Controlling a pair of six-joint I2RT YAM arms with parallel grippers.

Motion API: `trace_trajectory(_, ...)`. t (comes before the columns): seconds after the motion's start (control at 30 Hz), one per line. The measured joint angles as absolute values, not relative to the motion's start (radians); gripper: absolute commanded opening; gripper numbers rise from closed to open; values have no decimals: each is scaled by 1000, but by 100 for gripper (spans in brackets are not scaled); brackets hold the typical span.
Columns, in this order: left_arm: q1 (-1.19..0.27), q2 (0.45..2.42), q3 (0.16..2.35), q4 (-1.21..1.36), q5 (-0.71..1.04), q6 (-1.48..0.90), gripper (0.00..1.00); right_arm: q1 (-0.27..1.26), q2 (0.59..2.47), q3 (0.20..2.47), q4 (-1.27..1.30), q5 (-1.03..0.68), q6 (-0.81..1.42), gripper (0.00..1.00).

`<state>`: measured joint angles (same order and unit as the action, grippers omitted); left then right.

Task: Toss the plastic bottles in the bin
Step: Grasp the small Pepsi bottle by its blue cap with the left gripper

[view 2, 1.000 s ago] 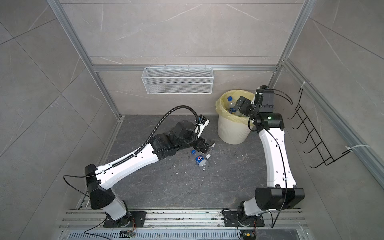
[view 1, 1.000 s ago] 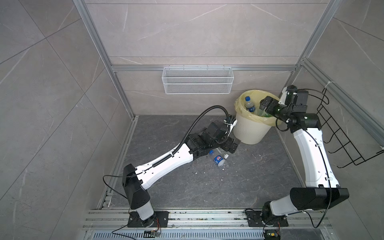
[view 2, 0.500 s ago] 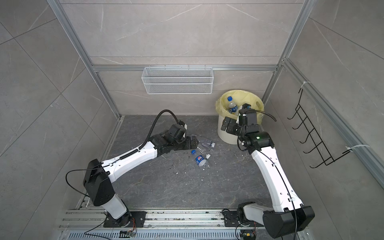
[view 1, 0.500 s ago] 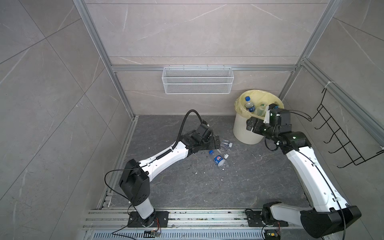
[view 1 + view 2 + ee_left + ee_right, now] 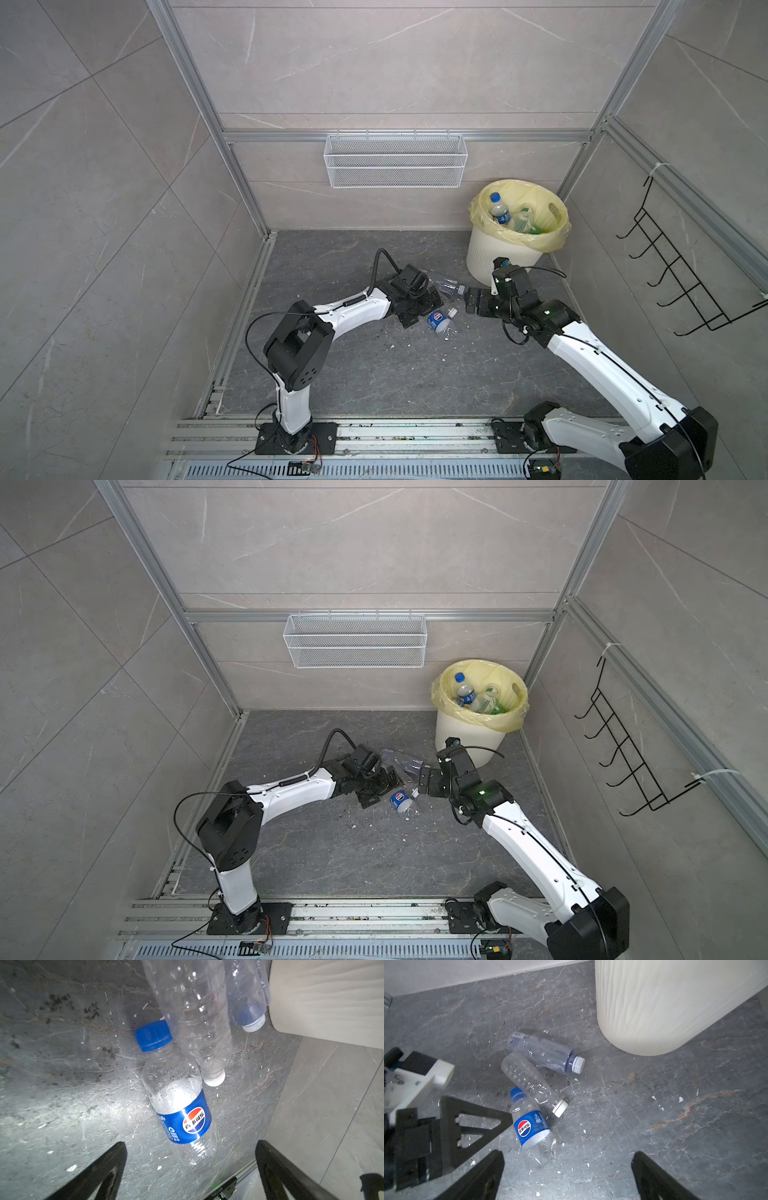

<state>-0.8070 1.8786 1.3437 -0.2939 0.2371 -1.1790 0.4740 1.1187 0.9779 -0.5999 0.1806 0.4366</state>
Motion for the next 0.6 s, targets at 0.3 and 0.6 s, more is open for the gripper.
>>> trace_trajectory(0.3,-803,1981,1344,-232,284,-1251,96,528,1117,947,-566,180,462,100)
trace_trajectory(0.6,-785,2008,1344,-205,299,-1276,91,529,1119,946,-537,179,473,100)
